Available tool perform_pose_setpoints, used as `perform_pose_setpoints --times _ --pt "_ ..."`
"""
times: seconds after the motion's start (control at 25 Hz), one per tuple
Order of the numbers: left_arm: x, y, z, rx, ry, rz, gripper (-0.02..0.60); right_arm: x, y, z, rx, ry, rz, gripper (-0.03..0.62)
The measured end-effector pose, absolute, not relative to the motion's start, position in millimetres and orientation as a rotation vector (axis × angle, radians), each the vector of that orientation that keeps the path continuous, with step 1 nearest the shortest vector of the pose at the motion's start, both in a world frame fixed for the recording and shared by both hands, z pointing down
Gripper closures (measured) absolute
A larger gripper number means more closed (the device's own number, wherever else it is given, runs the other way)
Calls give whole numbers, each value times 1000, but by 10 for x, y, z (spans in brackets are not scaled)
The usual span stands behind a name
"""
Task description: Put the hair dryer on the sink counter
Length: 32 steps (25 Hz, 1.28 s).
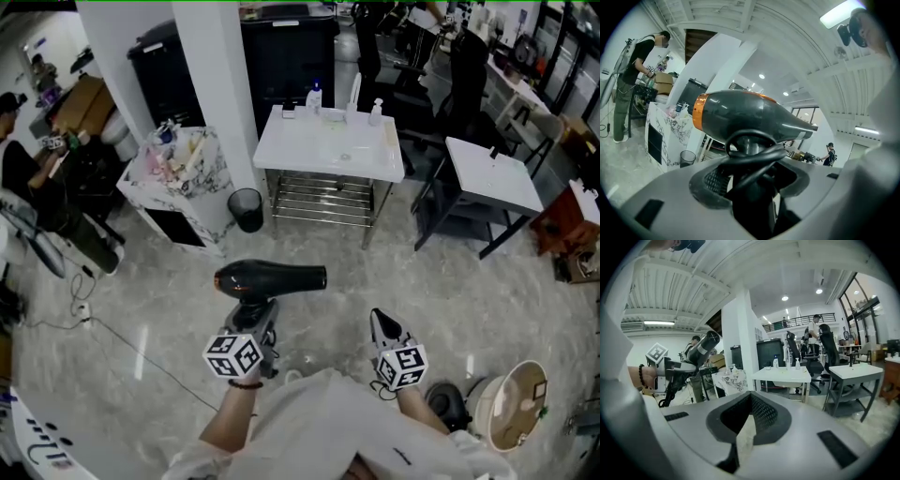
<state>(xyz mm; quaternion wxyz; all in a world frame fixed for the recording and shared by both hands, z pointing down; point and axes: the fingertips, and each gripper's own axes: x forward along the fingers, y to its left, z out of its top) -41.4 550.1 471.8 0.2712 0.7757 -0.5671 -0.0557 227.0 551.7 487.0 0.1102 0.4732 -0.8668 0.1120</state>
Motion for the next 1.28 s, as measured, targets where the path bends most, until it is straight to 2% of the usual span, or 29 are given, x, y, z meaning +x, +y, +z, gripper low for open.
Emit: perform_pose_setpoints --times 0.64,1.28 --pt "-1010 5516 4807 2098 -1495 -168 313 1601 5404 4886 1404 -2514 300 577" --pt "-1132 5275 4851 2097 -1482 -163 313 1286 5168 4926 1287 -2562 279 577"
